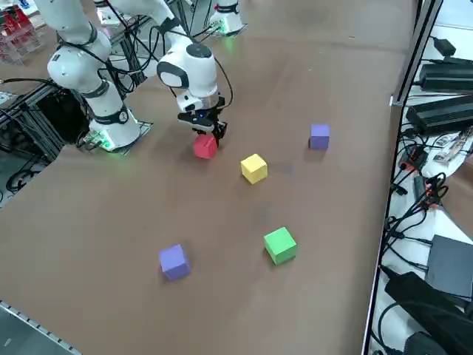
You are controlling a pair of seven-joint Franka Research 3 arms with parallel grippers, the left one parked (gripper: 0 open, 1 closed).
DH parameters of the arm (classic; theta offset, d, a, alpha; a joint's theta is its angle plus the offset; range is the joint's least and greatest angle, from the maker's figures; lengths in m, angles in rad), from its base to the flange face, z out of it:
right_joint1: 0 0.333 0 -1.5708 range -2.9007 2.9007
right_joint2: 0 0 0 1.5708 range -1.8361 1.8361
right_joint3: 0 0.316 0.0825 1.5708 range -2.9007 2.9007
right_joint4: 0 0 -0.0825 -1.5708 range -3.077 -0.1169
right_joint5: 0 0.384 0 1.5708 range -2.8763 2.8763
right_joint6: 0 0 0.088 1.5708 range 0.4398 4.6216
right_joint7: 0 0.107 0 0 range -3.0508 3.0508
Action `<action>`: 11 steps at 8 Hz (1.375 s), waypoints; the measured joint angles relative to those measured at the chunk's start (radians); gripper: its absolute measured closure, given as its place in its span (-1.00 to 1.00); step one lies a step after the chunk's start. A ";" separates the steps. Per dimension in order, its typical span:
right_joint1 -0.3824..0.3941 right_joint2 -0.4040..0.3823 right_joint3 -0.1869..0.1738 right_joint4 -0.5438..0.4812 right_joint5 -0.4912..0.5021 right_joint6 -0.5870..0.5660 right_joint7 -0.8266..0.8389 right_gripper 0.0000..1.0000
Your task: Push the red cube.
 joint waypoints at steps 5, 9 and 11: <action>-0.195 0.001 -0.006 0.000 0.000 0.001 -0.177 0.01; -0.365 0.001 -0.008 0.000 0.000 0.003 -0.312 0.01; -0.435 0.002 -0.009 0.000 0.000 0.004 -0.376 0.01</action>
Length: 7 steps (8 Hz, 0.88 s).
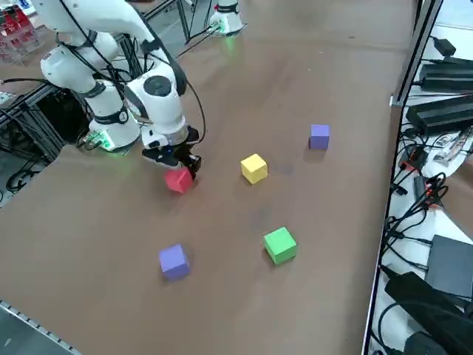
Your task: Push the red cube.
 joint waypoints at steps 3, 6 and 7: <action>-0.098 0.005 -0.001 0.004 -0.002 0.004 -0.101 0.01; -0.191 0.027 -0.001 0.021 -0.002 0.029 -0.222 0.01; -0.210 0.031 -0.001 0.026 -0.002 0.033 -0.259 0.01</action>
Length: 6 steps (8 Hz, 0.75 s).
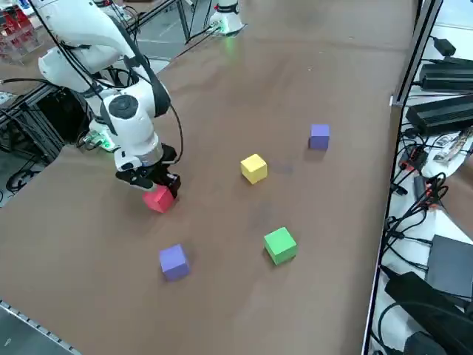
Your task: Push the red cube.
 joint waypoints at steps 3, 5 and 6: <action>-0.094 0.016 -0.001 0.020 -0.007 0.010 -0.133 0.01; -0.154 0.032 -0.002 0.043 -0.040 0.011 -0.205 0.01; -0.180 0.040 -0.002 0.056 -0.049 0.012 -0.243 0.01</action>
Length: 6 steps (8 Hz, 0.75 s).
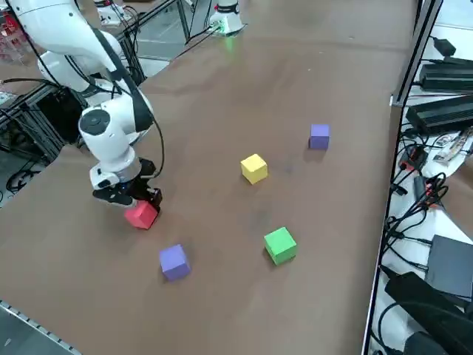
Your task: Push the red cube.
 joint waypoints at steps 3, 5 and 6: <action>-0.028 0.026 0.000 0.039 -0.008 0.000 -0.041 0.00; -0.028 0.042 0.000 0.067 -0.009 0.000 -0.042 0.00; -0.030 0.055 -0.001 0.087 -0.009 0.000 -0.042 0.00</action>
